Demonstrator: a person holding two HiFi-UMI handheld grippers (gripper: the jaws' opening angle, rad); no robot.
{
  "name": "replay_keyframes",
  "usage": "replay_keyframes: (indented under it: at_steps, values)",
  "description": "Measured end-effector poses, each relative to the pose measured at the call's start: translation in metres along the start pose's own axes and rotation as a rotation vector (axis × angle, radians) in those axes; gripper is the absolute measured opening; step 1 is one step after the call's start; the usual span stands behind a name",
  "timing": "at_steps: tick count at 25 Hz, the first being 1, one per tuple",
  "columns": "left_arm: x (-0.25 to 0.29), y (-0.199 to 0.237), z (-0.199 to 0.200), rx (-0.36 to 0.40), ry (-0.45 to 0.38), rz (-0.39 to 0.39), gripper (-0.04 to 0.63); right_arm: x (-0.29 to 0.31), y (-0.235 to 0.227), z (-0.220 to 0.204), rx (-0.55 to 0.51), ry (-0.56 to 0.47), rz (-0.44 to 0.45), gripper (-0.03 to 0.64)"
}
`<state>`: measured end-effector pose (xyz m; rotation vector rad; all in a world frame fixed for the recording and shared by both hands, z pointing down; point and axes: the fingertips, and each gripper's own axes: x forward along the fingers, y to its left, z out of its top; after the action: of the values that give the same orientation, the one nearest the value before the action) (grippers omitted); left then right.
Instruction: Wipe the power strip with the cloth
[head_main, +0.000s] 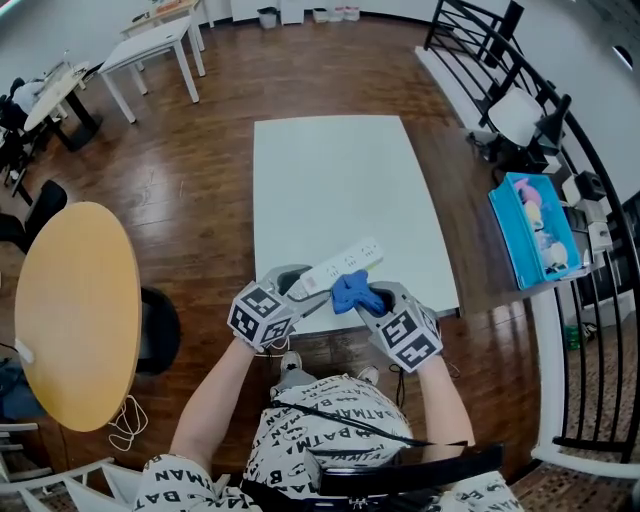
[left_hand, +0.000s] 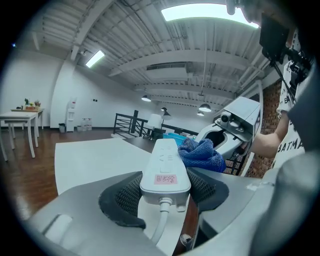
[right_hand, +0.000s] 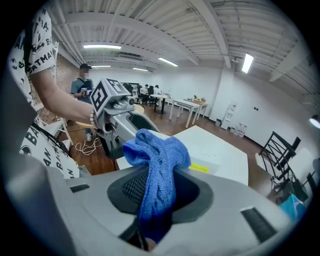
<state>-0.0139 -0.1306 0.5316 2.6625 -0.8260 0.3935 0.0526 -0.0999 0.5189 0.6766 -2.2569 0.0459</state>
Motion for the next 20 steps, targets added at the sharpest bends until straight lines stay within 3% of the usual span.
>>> replay_keyframes:
  at_steps: [20]
  values:
    - [-0.024,-0.013,0.012,0.178,-0.003,-0.019,0.279,-0.032,-0.082,-0.037,0.010,0.104,-0.180,0.120]
